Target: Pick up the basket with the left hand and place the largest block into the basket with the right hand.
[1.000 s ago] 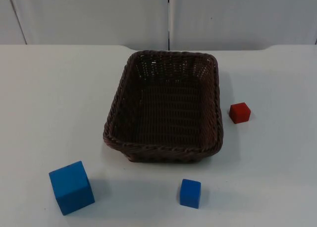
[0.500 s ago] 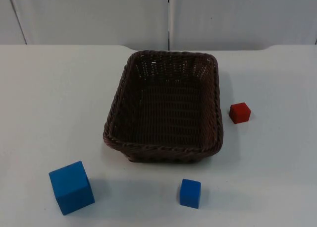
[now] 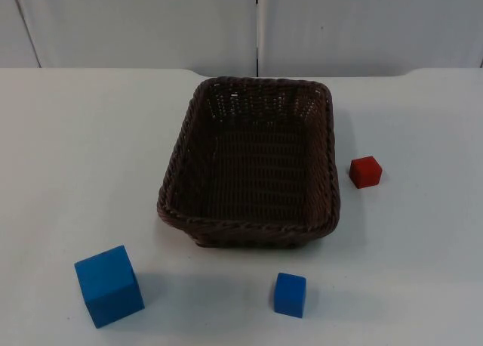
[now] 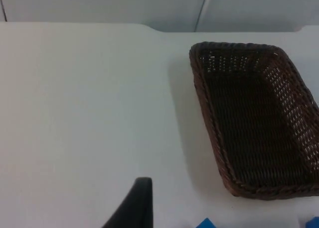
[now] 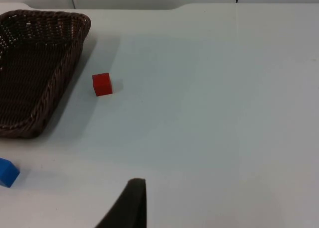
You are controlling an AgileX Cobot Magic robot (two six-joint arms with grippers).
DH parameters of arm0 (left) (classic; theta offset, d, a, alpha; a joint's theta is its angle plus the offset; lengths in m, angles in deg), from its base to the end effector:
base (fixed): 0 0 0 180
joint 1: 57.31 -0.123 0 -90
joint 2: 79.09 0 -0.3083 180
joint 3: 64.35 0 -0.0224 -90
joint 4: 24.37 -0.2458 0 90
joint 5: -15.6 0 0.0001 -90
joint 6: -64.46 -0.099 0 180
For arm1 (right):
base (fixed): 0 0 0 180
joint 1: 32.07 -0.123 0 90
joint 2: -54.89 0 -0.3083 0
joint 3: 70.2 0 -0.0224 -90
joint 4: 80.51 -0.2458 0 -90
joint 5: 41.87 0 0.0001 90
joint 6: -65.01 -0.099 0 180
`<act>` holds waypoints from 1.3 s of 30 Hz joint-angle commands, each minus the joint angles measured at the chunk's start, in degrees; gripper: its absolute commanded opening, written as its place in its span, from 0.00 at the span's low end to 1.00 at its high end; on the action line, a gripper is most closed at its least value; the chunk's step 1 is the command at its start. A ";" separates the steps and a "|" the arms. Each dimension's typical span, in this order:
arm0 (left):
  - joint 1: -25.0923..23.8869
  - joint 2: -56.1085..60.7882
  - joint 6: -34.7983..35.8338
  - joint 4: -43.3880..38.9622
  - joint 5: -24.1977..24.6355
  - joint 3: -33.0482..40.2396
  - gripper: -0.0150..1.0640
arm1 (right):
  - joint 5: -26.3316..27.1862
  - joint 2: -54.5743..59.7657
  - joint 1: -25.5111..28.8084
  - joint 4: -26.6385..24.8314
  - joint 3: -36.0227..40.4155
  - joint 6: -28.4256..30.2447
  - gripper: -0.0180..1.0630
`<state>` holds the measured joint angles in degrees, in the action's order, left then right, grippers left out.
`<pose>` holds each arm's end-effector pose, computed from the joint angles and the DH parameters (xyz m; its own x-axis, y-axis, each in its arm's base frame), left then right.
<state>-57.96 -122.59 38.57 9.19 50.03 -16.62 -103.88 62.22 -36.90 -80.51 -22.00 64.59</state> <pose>0.1035 -0.0298 0.3039 -0.5264 -0.0523 -0.8486 0.2318 0.9515 -0.2025 -0.0280 -0.0024 0.2741 -0.4613 -0.0316 -0.8867 -0.0808 0.9967 0.0065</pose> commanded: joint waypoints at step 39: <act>0.10 -27.99 -25.24 27.96 -0.51 -11.84 0.99 | 0.19 -0.13 0.29 -0.33 0.16 -0.05 0.99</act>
<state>-57.96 -149.86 13.71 35.05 48.51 -27.67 -103.88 62.22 -36.90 -80.91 -22.00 64.49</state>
